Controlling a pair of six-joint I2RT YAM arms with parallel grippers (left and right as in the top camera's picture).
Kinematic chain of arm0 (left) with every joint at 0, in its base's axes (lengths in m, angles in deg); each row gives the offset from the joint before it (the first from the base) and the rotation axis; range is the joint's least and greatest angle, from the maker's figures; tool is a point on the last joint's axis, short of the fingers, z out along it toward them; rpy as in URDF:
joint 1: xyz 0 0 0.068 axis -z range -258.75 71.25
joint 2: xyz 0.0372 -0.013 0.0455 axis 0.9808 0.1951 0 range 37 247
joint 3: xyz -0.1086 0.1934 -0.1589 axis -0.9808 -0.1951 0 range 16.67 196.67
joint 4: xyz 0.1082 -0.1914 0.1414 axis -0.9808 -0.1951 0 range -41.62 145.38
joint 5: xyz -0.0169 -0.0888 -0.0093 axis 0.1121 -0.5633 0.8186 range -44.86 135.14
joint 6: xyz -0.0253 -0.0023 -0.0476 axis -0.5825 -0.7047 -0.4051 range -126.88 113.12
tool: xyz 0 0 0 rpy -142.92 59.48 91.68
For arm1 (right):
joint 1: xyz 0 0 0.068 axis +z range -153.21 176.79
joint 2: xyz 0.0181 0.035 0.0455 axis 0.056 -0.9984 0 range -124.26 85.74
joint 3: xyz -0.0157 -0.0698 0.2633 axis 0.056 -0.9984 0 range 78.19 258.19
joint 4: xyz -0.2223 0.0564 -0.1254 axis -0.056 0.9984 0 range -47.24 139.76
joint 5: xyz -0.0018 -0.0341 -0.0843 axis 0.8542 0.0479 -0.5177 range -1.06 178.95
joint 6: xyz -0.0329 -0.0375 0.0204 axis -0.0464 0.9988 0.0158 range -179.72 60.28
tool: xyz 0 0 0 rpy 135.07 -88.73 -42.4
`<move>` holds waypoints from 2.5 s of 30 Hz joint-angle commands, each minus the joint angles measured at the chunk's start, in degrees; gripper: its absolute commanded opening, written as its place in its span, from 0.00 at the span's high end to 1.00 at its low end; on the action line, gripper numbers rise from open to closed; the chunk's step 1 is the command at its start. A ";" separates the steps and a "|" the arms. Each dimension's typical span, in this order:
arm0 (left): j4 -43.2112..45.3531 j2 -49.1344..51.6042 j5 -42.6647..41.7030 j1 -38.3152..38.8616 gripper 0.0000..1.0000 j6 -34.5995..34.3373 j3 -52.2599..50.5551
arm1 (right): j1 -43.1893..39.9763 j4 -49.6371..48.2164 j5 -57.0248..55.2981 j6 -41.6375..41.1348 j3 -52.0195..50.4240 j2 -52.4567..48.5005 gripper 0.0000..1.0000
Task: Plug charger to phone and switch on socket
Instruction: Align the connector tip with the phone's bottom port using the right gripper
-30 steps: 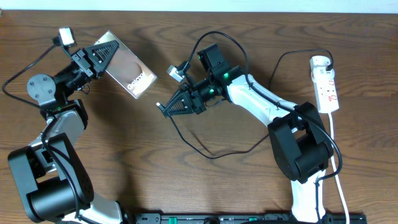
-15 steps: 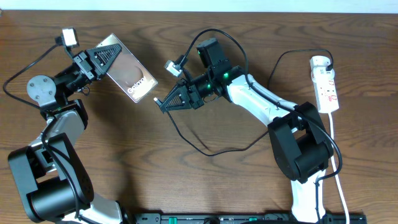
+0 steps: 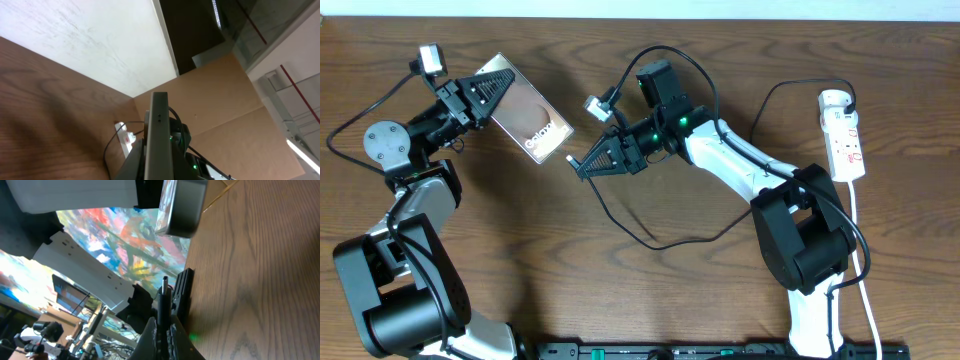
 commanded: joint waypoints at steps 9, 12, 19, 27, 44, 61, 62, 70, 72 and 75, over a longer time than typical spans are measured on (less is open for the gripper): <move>1.01 -0.31 1.33 0.94 0.93 0.44 0.24 | 0.94 -6.97 1.42 -8.00 0.74 1.46 0.99; 0.98 -0.31 1.33 0.94 0.93 0.83 0.24 | 0.92 -7.63 1.42 -8.15 0.74 1.46 0.99; 0.98 -0.33 1.29 0.94 0.93 1.01 0.24 | 1.16 -7.65 1.42 -8.15 0.74 1.46 0.99; 0.98 -0.31 0.83 0.94 0.93 1.03 0.24 | 1.25 -8.85 1.42 -9.09 0.74 1.46 0.99; 0.98 -0.33 -0.20 0.94 0.93 0.94 0.24 | 1.14 -10.21 1.42 -9.40 0.74 1.46 0.99; 0.96 -0.31 -0.17 0.94 0.93 -1.90 0.24 | 0.37 -10.23 1.40 -9.40 0.74 1.46 0.99; 0.96 -0.31 -0.15 0.94 0.93 -2.08 0.24 | 0.37 -10.23 1.40 -9.38 0.74 1.46 0.99; 0.98 -0.31 0.00 0.94 0.93 -2.03 0.24 | 0.39 -10.23 1.40 -9.40 0.74 1.46 0.99; 1.01 -0.31 0.02 0.94 0.93 -2.01 0.24 | 0.39 -10.23 1.40 -9.40 0.74 1.46 0.99; 1.01 -0.31 0.00 0.94 0.93 -1.73 0.24 | 0.37 -10.25 1.40 -9.42 0.74 1.46 0.99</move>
